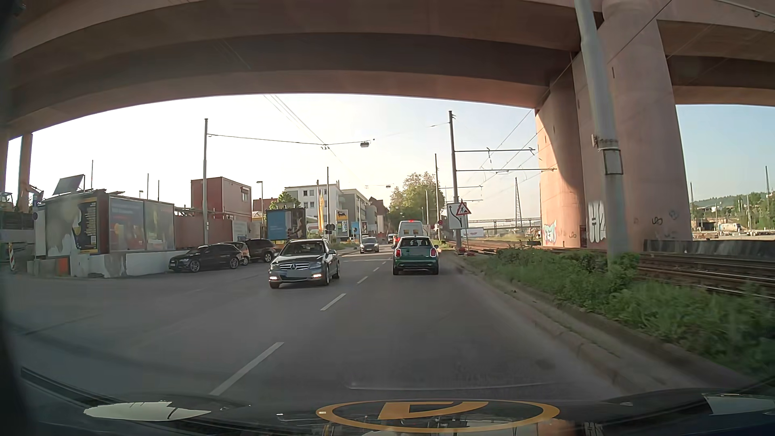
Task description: Follow the waypoints while adhering to traffic rules and regulations
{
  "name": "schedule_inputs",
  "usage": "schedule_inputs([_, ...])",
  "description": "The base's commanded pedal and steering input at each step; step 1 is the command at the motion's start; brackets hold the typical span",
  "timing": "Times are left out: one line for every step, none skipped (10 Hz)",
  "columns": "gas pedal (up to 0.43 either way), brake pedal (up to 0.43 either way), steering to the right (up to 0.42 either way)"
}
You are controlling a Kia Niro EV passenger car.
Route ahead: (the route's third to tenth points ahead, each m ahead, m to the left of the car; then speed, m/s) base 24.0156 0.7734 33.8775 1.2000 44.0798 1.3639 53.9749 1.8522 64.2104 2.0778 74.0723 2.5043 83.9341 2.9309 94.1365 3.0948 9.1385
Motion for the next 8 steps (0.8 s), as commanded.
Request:
schedule_inputs([0.059,0.000,-0.007])
schedule_inputs([0.059,0.000,-0.007])
schedule_inputs([0.067,0.000,-0.007])
schedule_inputs([0.067,0.000,-0.006])
schedule_inputs([0.067,0.000,-0.007])
schedule_inputs([0.067,0.000,-0.006])
schedule_inputs([0.067,0.000,-0.006])
schedule_inputs([0.067,0.000,-0.006])
